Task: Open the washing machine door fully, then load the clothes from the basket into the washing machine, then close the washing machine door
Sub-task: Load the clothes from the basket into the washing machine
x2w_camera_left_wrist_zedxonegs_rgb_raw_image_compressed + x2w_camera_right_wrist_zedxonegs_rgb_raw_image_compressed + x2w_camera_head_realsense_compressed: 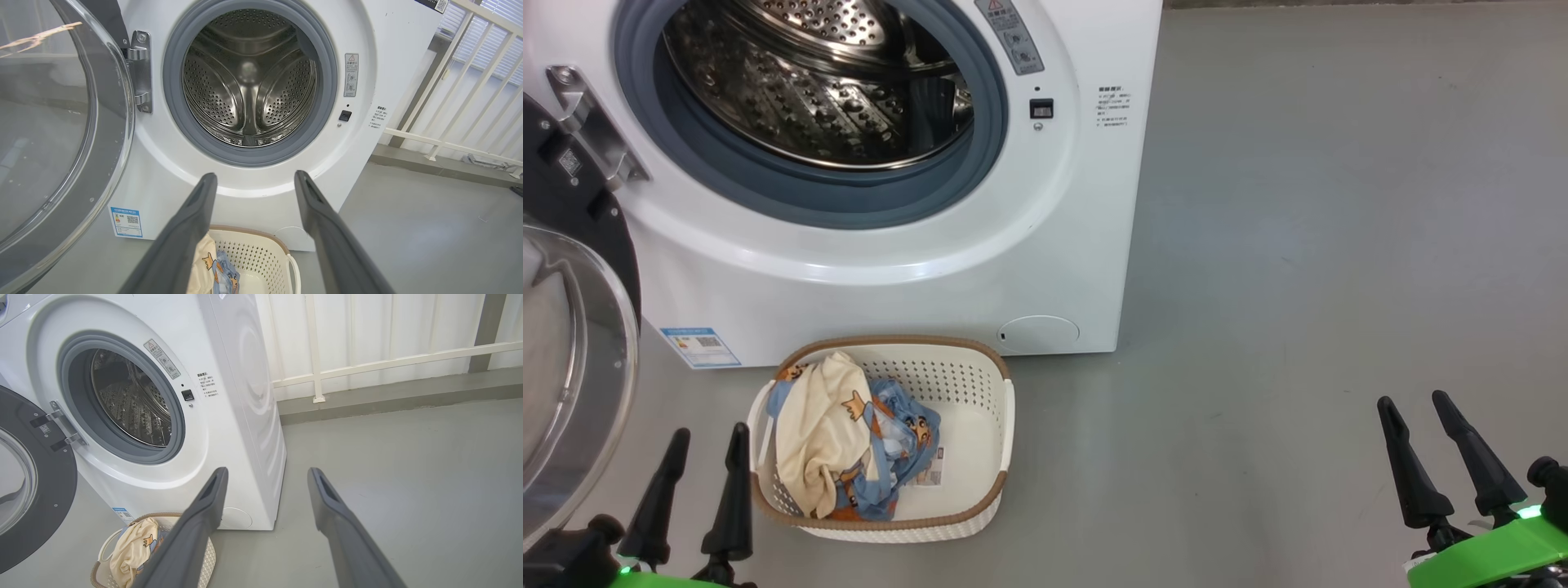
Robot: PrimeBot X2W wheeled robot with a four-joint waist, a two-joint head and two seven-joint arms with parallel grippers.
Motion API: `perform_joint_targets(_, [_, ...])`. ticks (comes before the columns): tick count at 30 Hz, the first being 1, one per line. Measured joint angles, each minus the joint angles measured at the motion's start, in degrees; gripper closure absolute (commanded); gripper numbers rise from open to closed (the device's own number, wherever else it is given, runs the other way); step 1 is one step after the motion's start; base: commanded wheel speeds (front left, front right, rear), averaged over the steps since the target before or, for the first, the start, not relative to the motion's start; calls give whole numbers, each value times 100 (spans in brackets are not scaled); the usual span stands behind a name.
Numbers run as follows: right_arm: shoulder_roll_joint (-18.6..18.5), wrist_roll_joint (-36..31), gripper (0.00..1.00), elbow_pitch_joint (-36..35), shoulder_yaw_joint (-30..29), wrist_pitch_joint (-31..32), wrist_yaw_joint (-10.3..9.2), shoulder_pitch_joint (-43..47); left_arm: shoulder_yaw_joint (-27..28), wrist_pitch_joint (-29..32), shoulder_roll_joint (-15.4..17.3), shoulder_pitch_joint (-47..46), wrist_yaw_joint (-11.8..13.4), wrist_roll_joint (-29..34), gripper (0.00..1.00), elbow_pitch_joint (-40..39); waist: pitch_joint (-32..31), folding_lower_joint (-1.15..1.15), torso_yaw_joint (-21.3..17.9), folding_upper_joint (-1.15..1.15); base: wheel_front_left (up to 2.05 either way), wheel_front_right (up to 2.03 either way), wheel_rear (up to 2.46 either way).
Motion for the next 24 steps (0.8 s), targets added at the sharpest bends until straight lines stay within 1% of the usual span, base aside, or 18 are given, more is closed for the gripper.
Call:
perform_joint_targets(3, [10, -1, 0, -7, -4, 0, 0, 0, -88, 0, 37, 0, 0, -101, 0, 47, 0, 0, 10, 0, 8, -24, 16])
perform_joint_targets(7, [18, -1, 0, -9, -3, 0, 0, 0, -145, 0, 122, 0, 0, -256, 0, 56, 7, 0, 21, 0, 43, -85, 42])
perform_joint_targets(24, [68, -18, 0, -31, 5, 0, 0, -2, -250, 0, 199, -46, 0, -304, 0, 46, 138, 0, 67, 0, 88, -134, 46])
